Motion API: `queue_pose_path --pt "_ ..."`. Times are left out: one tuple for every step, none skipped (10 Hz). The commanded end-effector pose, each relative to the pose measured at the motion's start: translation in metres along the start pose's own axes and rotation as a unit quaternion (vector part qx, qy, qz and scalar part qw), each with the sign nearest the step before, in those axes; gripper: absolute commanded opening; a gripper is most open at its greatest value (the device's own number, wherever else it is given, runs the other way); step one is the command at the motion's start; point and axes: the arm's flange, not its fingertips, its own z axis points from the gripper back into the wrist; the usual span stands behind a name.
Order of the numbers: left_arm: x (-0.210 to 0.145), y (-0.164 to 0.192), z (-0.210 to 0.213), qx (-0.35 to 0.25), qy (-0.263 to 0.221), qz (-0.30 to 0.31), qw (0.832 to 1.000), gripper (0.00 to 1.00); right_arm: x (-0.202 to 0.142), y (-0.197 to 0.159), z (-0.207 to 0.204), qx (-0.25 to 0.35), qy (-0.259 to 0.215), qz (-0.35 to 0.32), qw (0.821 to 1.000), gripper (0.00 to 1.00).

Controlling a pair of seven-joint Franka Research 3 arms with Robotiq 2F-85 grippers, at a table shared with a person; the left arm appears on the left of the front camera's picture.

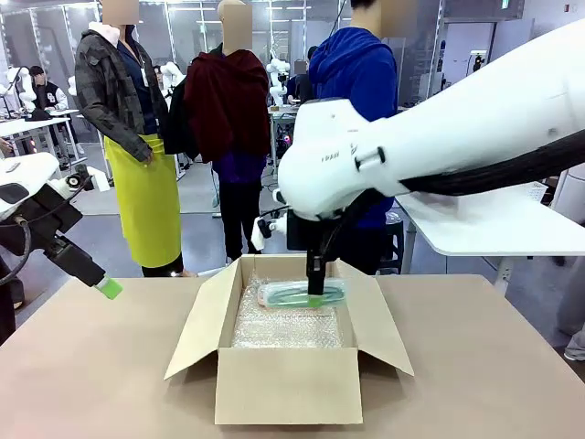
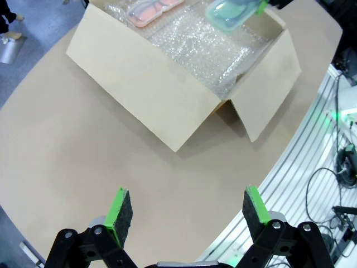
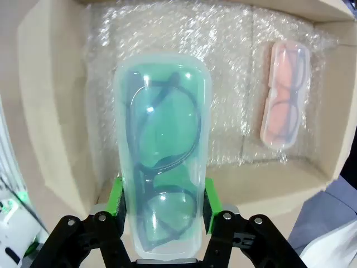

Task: Pack the glasses set securely to prepare it for shipping.
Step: Put the Glasses case from the right side of the table into the Package Box.

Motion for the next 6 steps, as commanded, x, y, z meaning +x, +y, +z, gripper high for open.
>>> queue_pose_path --pt "-0.001 0.001 0.000 -0.009 -0.009 -0.005 1.000 1.00 0.016 -0.010 -0.017 -0.013 -0.017 -0.017 1.000 0.18" --pt "-0.001 0.001 0.000 -0.009 -0.009 -0.005 1.000 1.00 0.021 -0.014 -0.031 -0.010 -0.030 -0.021 0.999 0.18" --pt "-0.001 0.001 0.000 -0.009 -0.009 -0.005 1.000 1.00 0.023 -0.016 -0.047 0.002 -0.039 -0.031 0.999 0.18" --pt "-0.001 0.001 0.000 -0.009 -0.009 -0.005 1.000 1.00 0.023 -0.017 -0.068 -0.005 -0.030 -0.032 0.999 0.18" --pt "-0.001 0.001 0.000 -0.009 -0.009 -0.005 1.000 1.00 0.020 -0.018 -0.087 -0.012 -0.038 -0.028 0.999 0.18" --pt "-0.001 0.001 0.000 -0.009 -0.009 -0.005 1.000 1.00 0.017 -0.022 -0.102 -0.011 -0.043 -0.038 0.998 0.18"
